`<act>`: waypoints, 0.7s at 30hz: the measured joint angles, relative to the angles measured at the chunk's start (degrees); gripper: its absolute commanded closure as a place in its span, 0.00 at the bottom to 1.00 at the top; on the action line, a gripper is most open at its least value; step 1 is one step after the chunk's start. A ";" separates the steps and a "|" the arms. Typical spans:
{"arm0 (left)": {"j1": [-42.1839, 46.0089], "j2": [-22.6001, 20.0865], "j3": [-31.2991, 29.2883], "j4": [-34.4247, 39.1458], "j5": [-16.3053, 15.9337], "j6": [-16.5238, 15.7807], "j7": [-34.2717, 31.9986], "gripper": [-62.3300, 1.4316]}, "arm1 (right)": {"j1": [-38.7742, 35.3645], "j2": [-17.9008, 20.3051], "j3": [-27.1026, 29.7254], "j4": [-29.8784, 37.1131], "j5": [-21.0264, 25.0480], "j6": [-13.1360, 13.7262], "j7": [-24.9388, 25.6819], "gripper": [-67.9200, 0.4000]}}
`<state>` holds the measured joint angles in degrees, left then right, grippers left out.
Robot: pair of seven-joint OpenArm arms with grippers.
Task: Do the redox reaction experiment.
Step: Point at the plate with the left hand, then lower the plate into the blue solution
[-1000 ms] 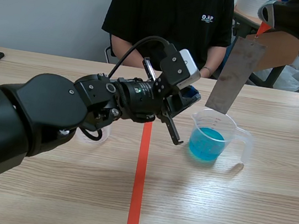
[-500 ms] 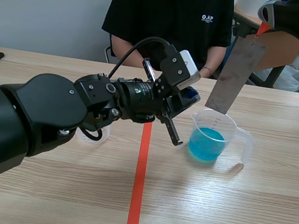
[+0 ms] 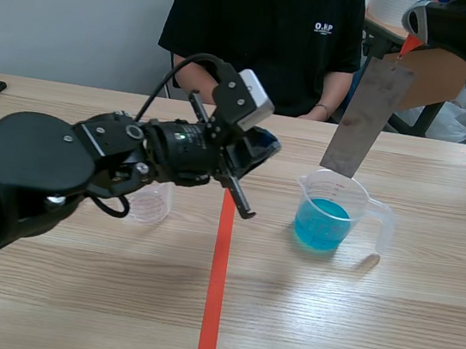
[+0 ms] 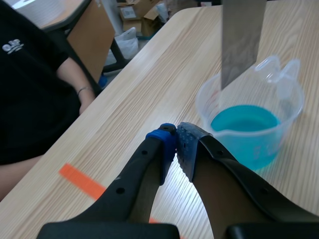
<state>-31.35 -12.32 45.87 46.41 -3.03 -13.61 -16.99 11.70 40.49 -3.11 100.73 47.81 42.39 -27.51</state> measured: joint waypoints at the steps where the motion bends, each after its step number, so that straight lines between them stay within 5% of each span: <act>1: 0.92 -2.43 -0.02 2.49 -1.40 -0.02 0.00 0.90 | 0.00 0.00 0.00 0.00 0.00 0.00 0.00 0.97; 8: 10.73 -21.31 -5.25 21.92 -9.05 0.11 -0.07 0.90 | 0.00 0.00 0.00 0.00 0.02 0.00 -0.68 0.97; 14: 25.29 -36.79 -17.40 31.28 -18.29 0.52 1.42 0.90 | 0.00 0.00 0.00 -0.02 -0.42 0.00 -1.55 0.97; 21: 48.98 -44.17 -32.96 32.26 -22.12 3.15 1.36 0.90 | 0.00 0.00 0.00 -2.27 -0.44 0.00 -0.24 0.97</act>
<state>17.63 -56.49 12.91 78.67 -25.15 -10.46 -15.64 11.70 40.49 -3.11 98.45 47.37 42.39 -27.75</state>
